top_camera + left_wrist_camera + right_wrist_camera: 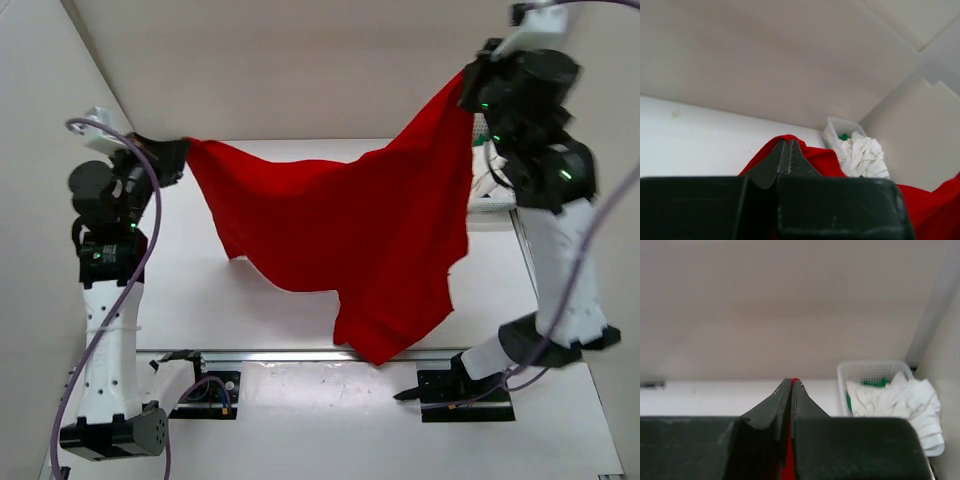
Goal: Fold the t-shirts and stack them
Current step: Flatten out the tshirt, then grap the side of the flattened tshirt closest away from the robot with both arms, then fold the flattened tshirt in 1/3 of the way
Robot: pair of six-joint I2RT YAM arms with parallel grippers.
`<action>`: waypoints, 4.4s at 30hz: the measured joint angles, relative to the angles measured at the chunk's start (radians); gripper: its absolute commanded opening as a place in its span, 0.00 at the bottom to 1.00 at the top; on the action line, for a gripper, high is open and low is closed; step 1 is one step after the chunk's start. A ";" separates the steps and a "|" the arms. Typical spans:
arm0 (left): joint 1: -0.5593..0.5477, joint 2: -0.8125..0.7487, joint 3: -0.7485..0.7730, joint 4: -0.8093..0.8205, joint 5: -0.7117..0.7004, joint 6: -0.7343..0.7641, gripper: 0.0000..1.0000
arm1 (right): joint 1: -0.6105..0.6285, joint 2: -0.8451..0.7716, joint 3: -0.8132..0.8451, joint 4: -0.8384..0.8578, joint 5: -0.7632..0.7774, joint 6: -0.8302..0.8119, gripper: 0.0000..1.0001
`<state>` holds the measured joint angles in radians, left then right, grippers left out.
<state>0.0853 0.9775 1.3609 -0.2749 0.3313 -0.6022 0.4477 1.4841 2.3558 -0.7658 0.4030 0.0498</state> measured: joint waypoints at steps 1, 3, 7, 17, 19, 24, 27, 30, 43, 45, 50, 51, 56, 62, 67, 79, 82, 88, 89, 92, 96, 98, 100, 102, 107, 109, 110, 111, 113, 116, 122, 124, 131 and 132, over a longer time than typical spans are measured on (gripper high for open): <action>-0.010 -0.002 -0.052 0.014 -0.026 0.004 0.00 | -0.050 0.019 -0.051 0.019 -0.050 0.003 0.00; -0.024 0.019 -0.136 0.024 -0.064 0.008 0.00 | -0.117 0.064 -0.150 0.047 -0.141 0.006 0.01; -0.055 0.169 -0.226 0.046 -0.126 0.004 0.00 | -0.200 0.322 -0.169 0.031 -0.315 0.021 0.00; -0.049 0.537 0.118 0.065 -0.141 -0.043 0.00 | -0.313 0.589 0.100 0.050 -0.514 0.132 0.00; -0.038 0.539 0.203 0.081 -0.132 -0.053 0.00 | -0.327 0.521 0.103 0.100 -0.516 0.142 0.00; 0.014 0.517 0.367 0.111 -0.121 -0.056 0.00 | -0.300 0.295 0.091 0.219 -0.496 0.127 0.00; 0.039 0.469 0.348 0.134 -0.127 -0.049 0.00 | -0.273 0.174 0.060 0.256 -0.508 0.122 0.00; 0.036 0.399 0.237 0.158 -0.142 -0.035 0.00 | -0.271 0.064 -0.116 0.296 -0.497 0.121 0.00; -0.048 -0.117 -0.776 0.212 -0.254 0.022 0.00 | -0.266 -0.432 -1.633 0.286 -0.517 0.263 0.00; -0.056 -0.201 -0.918 0.193 -0.269 0.013 0.00 | -0.259 -0.525 -1.722 0.241 -0.544 0.298 0.00; -0.106 -0.331 -1.168 0.148 -0.299 -0.009 0.00 | -0.204 -0.726 -1.832 0.224 -0.628 0.389 0.00; -0.111 -0.345 -1.191 0.137 -0.301 -0.008 0.00 | -0.195 -0.753 -1.849 0.217 -0.641 0.408 0.00; -0.120 -0.385 -1.207 0.096 -0.333 -0.005 0.00 | -0.144 -0.824 -1.883 0.168 -0.641 0.478 0.00; -0.103 -0.309 -1.108 0.105 -0.327 -0.019 0.00 | -0.336 -0.734 -1.805 0.164 -0.680 0.441 0.00; -0.051 -0.202 -1.019 0.187 -0.306 -0.051 0.00 | -0.349 -0.527 -1.630 0.261 -0.657 0.415 0.00; 0.053 0.138 -0.967 0.352 -0.242 -0.159 0.00 | -0.364 0.078 -1.251 0.499 -0.653 0.383 0.00; 0.057 0.180 -0.952 0.365 -0.242 -0.167 0.00 | -0.364 0.148 -1.198 0.501 -0.659 0.375 0.00; 0.059 0.274 -0.861 0.394 -0.249 -0.170 0.00 | -0.381 0.242 -1.098 0.520 -0.674 0.364 0.00; 0.058 0.286 -0.850 0.403 -0.250 -0.171 0.00 | -0.386 0.253 -1.084 0.521 -0.675 0.364 0.00; 0.060 0.352 -0.815 0.429 -0.248 -0.172 0.00 | -0.391 0.296 -1.043 0.521 -0.679 0.360 0.00; 0.062 0.469 -0.776 0.434 -0.245 -0.170 0.00 | -0.392 0.370 -1.000 0.534 -0.686 0.356 0.00; 0.065 0.505 -0.775 0.430 -0.244 -0.172 0.02 | -0.392 0.402 -0.988 0.534 -0.692 0.356 0.00; 0.075 0.515 -0.775 0.428 -0.241 -0.175 0.08 | -0.392 0.434 -0.970 0.530 -0.694 0.353 0.00; 0.090 0.512 -0.777 0.433 -0.240 -0.185 0.12 | -0.391 0.469 -0.937 0.525 -0.698 0.352 0.00; 0.140 0.484 -0.777 0.433 -0.228 -0.206 0.28 | -0.383 0.530 -0.825 0.505 -0.700 0.353 0.02; 0.154 0.453 -0.781 0.428 -0.226 -0.208 0.30 | -0.382 0.537 -0.801 0.508 -0.699 0.357 0.08; 0.159 0.424 -0.789 0.424 -0.226 -0.208 0.34 | -0.381 0.537 -0.800 0.512 -0.699 0.360 0.11; 0.160 0.387 -0.802 0.421 -0.228 -0.204 0.38 | -0.381 0.537 -0.800 0.512 -0.699 0.366 0.25; 0.158 0.309 -0.842 0.424 -0.231 -0.203 0.39 | -0.383 0.537 -0.800 0.511 -0.700 0.376 0.31; 0.148 0.190 -0.933 0.436 -0.229 -0.205 0.39 | -0.384 0.528 -0.810 0.517 -0.694 0.376 0.33; 0.097 0.150 -1.096 0.439 -0.211 -0.213 0.39 | -0.391 0.268 -1.170 0.602 -0.666 0.402 0.16; 0.094 0.171 -1.111 0.441 -0.200 -0.218 0.39 | -0.402 0.151 -1.314 0.634 -0.658 0.417 0.15; 0.070 0.229 -1.111 0.508 -0.185 -0.250 0.37 | -0.474 -0.010 -1.574 0.691 -0.611 0.444 0.32; 0.066 0.234 -1.111 0.516 -0.186 -0.254 0.34 | -0.485 -0.010 -1.599 0.695 -0.602 0.447 0.33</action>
<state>0.1516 1.2114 0.2501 0.2409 0.1452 -0.8562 -0.0376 1.4738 0.7570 -0.0711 -0.1989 0.4973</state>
